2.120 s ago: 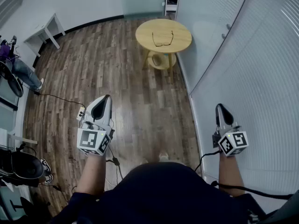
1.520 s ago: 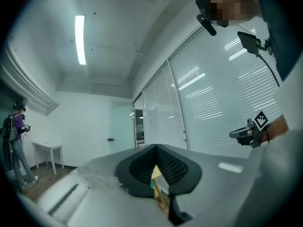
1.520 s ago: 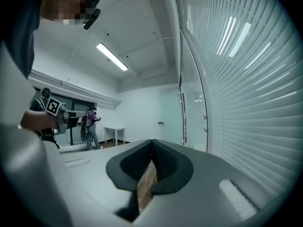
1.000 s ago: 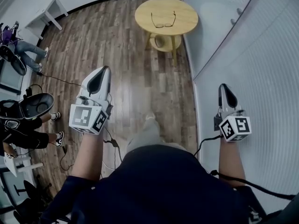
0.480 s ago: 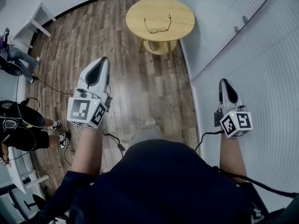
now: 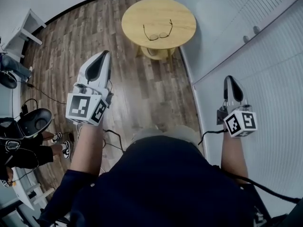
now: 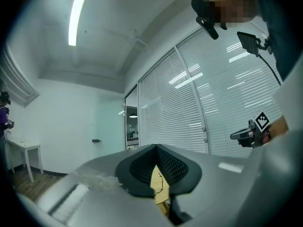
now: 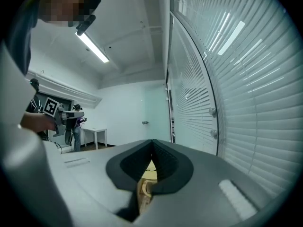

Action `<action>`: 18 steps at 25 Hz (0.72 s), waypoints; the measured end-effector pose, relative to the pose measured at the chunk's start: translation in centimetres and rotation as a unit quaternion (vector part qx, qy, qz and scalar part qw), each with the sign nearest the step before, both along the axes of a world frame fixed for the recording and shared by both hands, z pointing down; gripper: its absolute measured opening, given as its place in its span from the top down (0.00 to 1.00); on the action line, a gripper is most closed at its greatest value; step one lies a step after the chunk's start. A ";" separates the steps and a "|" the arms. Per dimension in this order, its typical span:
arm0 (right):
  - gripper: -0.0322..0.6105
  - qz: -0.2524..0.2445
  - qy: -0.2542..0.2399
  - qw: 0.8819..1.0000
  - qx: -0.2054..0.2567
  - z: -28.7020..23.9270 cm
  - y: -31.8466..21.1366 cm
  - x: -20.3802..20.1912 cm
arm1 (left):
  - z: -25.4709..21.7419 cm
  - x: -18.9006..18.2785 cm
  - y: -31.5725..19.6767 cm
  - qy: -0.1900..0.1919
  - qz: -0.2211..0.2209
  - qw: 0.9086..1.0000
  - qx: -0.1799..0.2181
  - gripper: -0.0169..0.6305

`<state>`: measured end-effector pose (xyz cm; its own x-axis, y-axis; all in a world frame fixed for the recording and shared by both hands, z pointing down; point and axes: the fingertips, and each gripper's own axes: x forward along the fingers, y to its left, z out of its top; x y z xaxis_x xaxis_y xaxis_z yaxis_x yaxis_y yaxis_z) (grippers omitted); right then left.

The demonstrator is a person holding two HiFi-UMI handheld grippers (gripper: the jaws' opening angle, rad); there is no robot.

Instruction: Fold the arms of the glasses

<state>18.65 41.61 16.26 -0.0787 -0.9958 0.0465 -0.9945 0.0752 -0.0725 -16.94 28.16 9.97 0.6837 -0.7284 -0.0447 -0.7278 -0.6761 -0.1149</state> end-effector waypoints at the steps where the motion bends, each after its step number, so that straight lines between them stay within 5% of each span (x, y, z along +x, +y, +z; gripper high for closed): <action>1: 0.94 0.000 0.001 1.000 0.000 0.1 -0.6 -0.2 | 0.1 0.1 -0.7 0.002 0.002 1.000 0.000 0.97; 10: 0.94 -0.011 -0.001 1.000 -0.022 2.2 -5.6 -0.4 | 1.7 1.2 -5.6 0.007 0.002 1.000 -0.018 0.97; 18: 0.94 -0.038 -0.003 0.999 -0.019 2.1 -15.9 1.7 | 1.3 1.9 -12.1 -0.005 -0.032 0.999 -0.014 0.97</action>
<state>20.32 25.72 18.34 -0.1549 -0.9844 0.0830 -0.9855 0.1481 -0.0829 -15.06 16.05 11.28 0.6362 -0.7713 -0.0182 -0.7684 -0.6314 -0.1039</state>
